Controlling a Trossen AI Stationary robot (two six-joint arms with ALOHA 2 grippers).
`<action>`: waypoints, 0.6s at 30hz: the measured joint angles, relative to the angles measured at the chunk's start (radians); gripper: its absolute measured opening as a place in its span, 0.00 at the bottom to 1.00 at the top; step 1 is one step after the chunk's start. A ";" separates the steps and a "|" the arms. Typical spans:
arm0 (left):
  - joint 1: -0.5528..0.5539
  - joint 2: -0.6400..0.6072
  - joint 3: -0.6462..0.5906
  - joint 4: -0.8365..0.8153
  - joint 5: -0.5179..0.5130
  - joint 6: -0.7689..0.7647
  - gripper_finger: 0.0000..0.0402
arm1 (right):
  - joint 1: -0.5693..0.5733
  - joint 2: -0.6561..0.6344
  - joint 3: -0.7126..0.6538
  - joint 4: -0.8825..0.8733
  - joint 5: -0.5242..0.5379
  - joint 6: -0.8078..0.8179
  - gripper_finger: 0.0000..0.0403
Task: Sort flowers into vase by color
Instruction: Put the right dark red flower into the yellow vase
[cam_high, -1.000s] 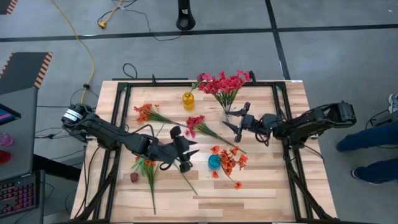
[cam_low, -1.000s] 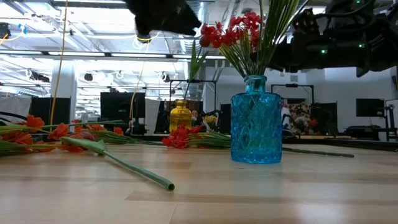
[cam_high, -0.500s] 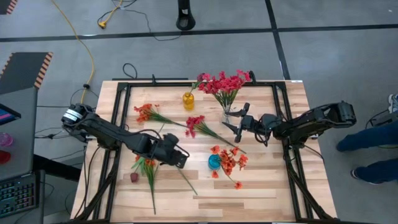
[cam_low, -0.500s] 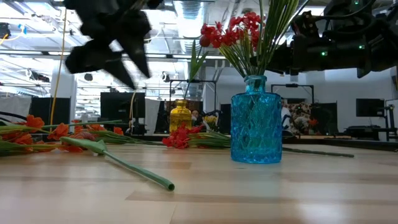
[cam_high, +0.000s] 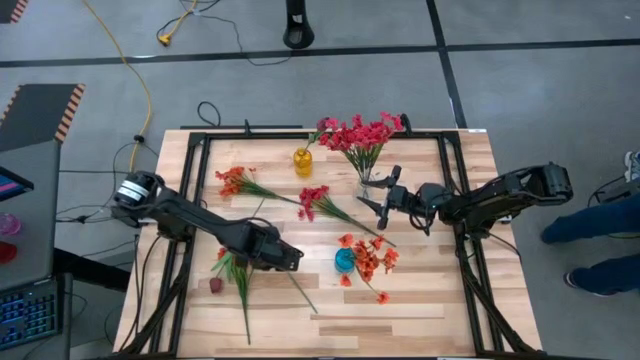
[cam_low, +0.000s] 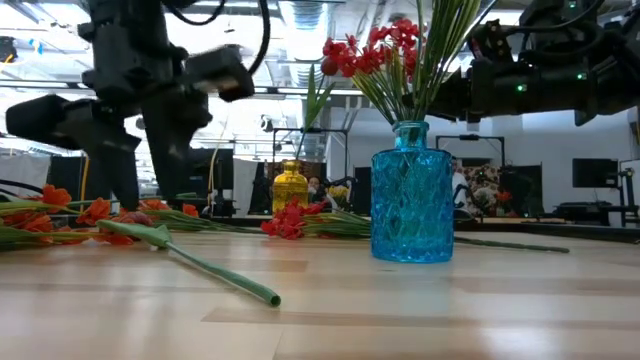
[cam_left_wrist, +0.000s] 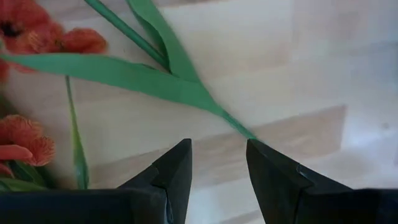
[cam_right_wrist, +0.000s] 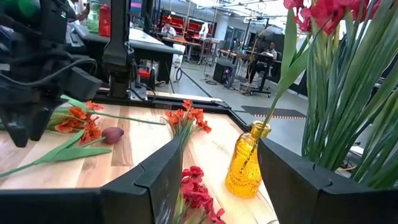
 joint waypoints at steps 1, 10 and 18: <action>0.007 0.005 0.000 0.003 0.000 -0.018 0.35 | 0.000 0.000 0.000 0.000 0.000 0.000 0.58; 0.044 0.006 0.000 0.002 -0.002 -0.174 0.35 | 0.000 0.000 0.000 -0.016 0.000 0.000 0.58; 0.037 0.023 0.000 0.002 -0.008 -0.297 0.35 | 0.000 0.000 0.000 -0.035 0.000 0.000 0.58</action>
